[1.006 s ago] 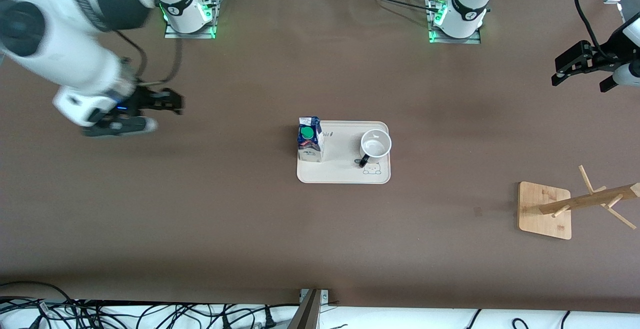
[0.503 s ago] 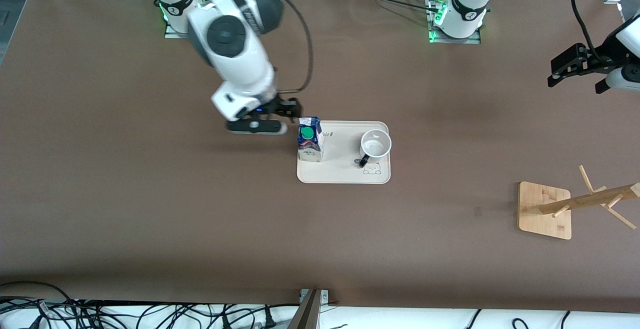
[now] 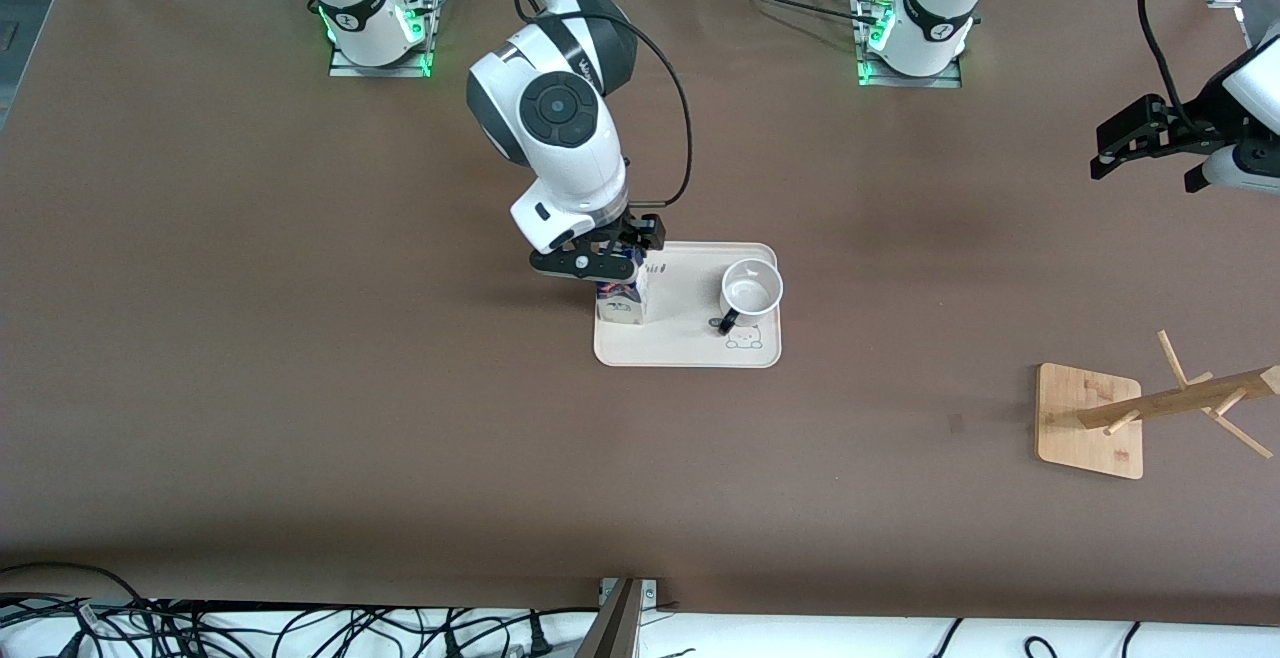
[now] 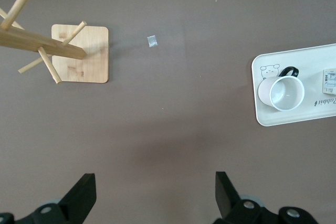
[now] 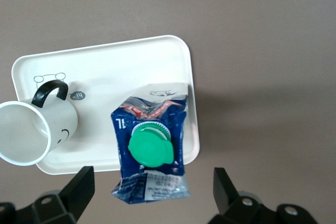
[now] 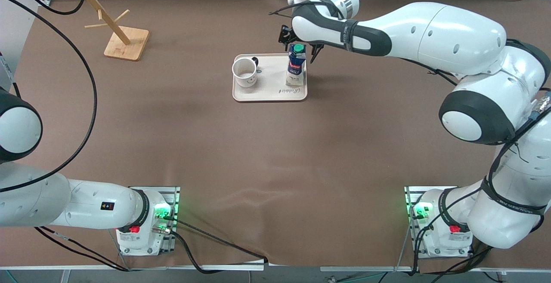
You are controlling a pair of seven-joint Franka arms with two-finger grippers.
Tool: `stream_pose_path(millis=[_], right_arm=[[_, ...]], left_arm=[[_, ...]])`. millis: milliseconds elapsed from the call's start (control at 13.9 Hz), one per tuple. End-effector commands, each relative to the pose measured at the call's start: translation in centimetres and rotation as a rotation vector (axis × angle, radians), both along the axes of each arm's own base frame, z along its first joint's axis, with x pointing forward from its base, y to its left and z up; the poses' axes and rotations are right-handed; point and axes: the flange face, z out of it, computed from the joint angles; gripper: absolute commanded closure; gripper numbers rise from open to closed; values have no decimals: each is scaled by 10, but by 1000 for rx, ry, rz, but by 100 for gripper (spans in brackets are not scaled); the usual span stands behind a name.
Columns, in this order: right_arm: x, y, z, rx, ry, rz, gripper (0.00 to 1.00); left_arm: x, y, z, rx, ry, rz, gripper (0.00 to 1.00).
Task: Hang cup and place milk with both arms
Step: 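Reach the right gripper down to the blue milk carton on the tray, then grasp the milk carton with the right gripper while the left gripper approaches the mug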
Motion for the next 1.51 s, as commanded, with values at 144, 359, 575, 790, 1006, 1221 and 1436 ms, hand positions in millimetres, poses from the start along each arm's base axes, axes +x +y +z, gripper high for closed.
stream_pose_path(millis=[144, 359, 575, 790, 1006, 1221, 1436], right_arm=[[0, 15, -26, 1, -11, -6, 13], [1, 14, -25, -1, -14, 3, 60], [8, 6, -13, 4, -26, 36, 72], [25, -34, 32, -13, 9, 49, 72], [66, -128, 76, -22, 52, 165, 72], [95, -245, 81, 14, 110, 256, 71], [85, -332, 56, 33, 133, 293, 71]], left_arm=[[21, -5, -36, 21, 71, -20, 0], [41, -16, -85, 23, 154, -36, 0], [53, -58, -133, 44, 229, -104, 0], [57, -110, -180, 59, 296, -183, 0], [58, -176, -220, 82, 286, -289, 0], [49, -230, -255, 81, 298, -360, 0], [33, -294, -289, 37, 284, -428, 0]])
